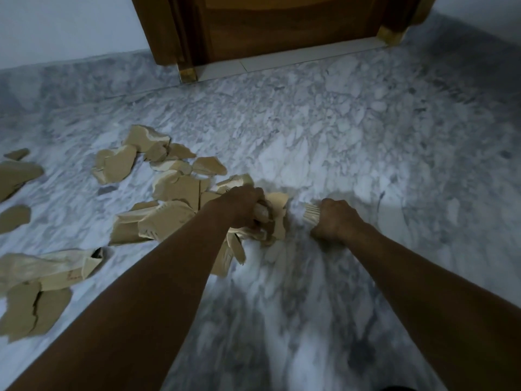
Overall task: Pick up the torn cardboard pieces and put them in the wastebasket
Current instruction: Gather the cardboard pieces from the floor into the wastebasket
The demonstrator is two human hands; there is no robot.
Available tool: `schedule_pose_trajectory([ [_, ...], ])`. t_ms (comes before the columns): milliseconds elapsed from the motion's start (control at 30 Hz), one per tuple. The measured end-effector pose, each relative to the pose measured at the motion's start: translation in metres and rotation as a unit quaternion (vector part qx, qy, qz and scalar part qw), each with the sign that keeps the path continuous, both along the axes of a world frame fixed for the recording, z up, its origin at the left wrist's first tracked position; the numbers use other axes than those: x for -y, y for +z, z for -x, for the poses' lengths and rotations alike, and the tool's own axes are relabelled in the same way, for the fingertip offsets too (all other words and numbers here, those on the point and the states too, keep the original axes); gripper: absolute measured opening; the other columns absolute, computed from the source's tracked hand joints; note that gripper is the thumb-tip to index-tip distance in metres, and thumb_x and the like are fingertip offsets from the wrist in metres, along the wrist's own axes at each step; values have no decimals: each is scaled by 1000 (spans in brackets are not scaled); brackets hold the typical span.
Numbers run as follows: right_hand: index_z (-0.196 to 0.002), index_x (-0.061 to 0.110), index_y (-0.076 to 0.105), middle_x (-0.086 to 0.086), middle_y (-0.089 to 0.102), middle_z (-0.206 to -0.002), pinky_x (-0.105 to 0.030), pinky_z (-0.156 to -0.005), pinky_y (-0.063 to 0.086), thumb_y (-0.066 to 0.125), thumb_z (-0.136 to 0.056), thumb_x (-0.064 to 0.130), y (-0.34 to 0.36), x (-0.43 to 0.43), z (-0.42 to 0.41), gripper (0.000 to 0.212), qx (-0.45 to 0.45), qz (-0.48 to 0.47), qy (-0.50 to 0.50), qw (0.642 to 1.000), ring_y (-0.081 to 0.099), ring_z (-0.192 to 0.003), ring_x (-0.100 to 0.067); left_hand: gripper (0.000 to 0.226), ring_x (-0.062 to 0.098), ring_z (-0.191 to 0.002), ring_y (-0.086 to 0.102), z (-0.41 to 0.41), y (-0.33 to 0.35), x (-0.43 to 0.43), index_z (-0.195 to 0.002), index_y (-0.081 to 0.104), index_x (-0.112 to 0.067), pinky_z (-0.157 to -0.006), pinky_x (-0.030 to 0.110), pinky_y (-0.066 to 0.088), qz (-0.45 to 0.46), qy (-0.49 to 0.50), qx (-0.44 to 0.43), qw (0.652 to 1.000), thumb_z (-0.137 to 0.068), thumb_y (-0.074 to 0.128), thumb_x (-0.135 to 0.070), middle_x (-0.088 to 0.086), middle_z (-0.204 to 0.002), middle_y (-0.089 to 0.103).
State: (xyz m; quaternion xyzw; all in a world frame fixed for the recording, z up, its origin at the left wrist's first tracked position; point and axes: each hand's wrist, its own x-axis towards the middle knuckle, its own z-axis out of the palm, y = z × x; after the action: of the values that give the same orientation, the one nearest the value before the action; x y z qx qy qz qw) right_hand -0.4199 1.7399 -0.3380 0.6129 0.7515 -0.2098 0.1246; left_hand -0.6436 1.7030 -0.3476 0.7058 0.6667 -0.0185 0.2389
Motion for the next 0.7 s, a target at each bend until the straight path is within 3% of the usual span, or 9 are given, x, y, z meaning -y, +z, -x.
schedule_pose_trajectory([
  [100,-131,11,48,-15,52,-129,-35,-91,49,77,-77,30,6,-2,-1,65,-6,-6,0,1000,56,-115,-33,64,26,-97,60,0,-1,4,-119,49,-20,-78,34,46,-16,33,18,999,-68,85,-34,8,-111,64],
  [167,-131,12,48,-14,52,-129,-37,-91,50,75,-79,28,11,-2,-3,61,-9,-16,-13,1000,56,-116,-33,75,29,-99,61,0,2,10,-127,44,-15,-82,40,49,-38,72,84,993,-67,87,-30,10,-112,63],
  [267,-128,9,49,-14,56,-127,-36,-90,52,75,-79,27,19,-8,-11,58,-25,-1,-46,999,59,-113,-32,78,19,-101,58,9,14,20,-137,44,-16,-78,30,42,-48,115,185,975,-72,85,-29,0,-110,62],
  [367,-127,5,52,-13,59,-118,-30,-79,49,83,-77,27,37,-20,-11,63,-86,47,-78,992,61,-105,-29,47,9,-92,66,25,34,31,-109,65,-17,-80,28,49,-55,151,251,955,-71,84,-37,-6,-96,70],
  [433,-116,1,61,-13,63,-106,-28,-73,48,87,-73,30,50,-25,-3,58,-135,74,-70,986,65,-97,-27,21,-6,-76,61,34,52,41,-93,66,-18,-69,12,46,-76,191,299,932,-80,81,-23,-16,-80,67],
  [467,-110,0,65,-14,66,-103,-29,-71,47,88,-71,31,55,-25,3,55,-154,87,-62,982,67,-95,-28,15,-8,-69,59,40,61,46,-87,65,-19,-63,9,43,-94,210,318,920,-82,79,-20,-19,-72,65],
  [533,-106,0,68,-15,69,-103,-29,-70,47,88,-69,34,60,-20,21,53,-174,112,-36,978,68,-93,-28,14,-7,-59,56,53,75,60,-78,64,-21,-61,14,41,-119,239,351,897,-82,78,-21,-19,-61,62],
  [600,-106,4,67,-12,68,-104,-28,-69,47,87,-70,36,53,-10,42,53,-168,124,-2,978,67,-92,-26,18,-3,-55,54,65,85,77,-72,63,-22,-59,22,41,-94,252,332,904,-81,79,-26,-17,-57,60],
  [700,-111,9,64,-11,64,-112,-27,-71,46,83,-70,39,22,9,65,54,-116,94,55,987,62,-96,-27,21,9,-70,63,78,83,105,-80,68,-19,-54,16,45,15,242,217,946,-76,82,-35,-6,-74,68],
])
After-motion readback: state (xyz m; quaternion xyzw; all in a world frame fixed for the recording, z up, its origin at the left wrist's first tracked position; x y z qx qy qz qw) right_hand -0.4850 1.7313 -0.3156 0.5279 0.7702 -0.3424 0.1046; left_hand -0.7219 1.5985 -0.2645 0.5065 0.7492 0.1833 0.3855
